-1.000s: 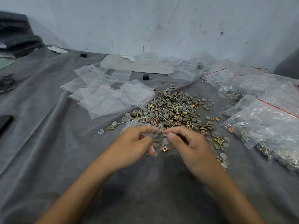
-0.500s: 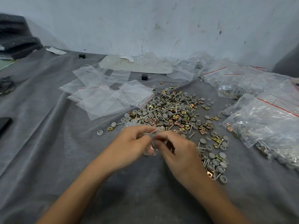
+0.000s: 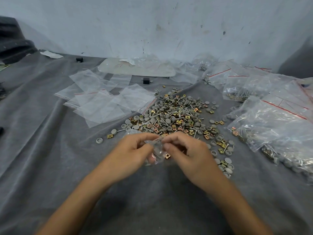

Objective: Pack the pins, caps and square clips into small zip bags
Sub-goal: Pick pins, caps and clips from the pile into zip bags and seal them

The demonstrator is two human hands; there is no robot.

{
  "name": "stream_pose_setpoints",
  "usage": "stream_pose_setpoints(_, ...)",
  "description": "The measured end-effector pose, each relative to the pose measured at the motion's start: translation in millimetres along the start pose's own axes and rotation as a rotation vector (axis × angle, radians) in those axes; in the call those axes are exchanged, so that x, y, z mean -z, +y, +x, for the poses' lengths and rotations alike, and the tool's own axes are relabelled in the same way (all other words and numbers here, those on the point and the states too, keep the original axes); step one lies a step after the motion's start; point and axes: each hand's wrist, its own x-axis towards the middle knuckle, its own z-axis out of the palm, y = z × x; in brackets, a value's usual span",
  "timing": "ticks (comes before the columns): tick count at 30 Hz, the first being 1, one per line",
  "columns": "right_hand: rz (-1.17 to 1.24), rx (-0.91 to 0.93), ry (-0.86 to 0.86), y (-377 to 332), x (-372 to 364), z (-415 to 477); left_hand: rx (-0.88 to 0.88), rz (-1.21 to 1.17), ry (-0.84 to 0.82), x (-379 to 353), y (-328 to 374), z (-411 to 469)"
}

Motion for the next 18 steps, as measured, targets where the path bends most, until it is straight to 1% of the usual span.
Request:
stream_pose_setpoints(2, -0.172, -0.042, 0.048, 11, 23, 2, 0.015, -0.034, 0.020, 0, 2, 0)
stream_pose_setpoints(3, -0.284, -0.099, 0.054, 18, 37, 2, 0.024, -0.048, 0.031, 0, 3, 0)
stream_pose_setpoints(5, -0.478, -0.242, 0.019, 31, 61, -1, 0.043, -0.051, 0.065, 0, 2, 2)
stream_pose_setpoints(6, -0.525, -0.305, -0.013, 36, 69, -4, 0.052, -0.048, 0.085, 1, 0, 3)
stream_pose_setpoints(8, -0.556, -0.401, -0.103, 41, 79, -8, 0.065, -0.057, 0.117, 0, -1, 5)
stream_pose_setpoints(11, -0.592, -0.451, -0.235, 43, 81, -7, 0.070, -0.120, 0.158, 2, -2, 6)
stream_pose_setpoints(14, -0.602, -0.475, -0.233, 45, 79, -5, 0.075, -0.130, 0.193, 4, -3, 7)
stream_pose_setpoints(18, -0.583, -0.493, -0.243, 47, 81, -3, 0.062, -0.110, 0.185, 4, -3, 6)
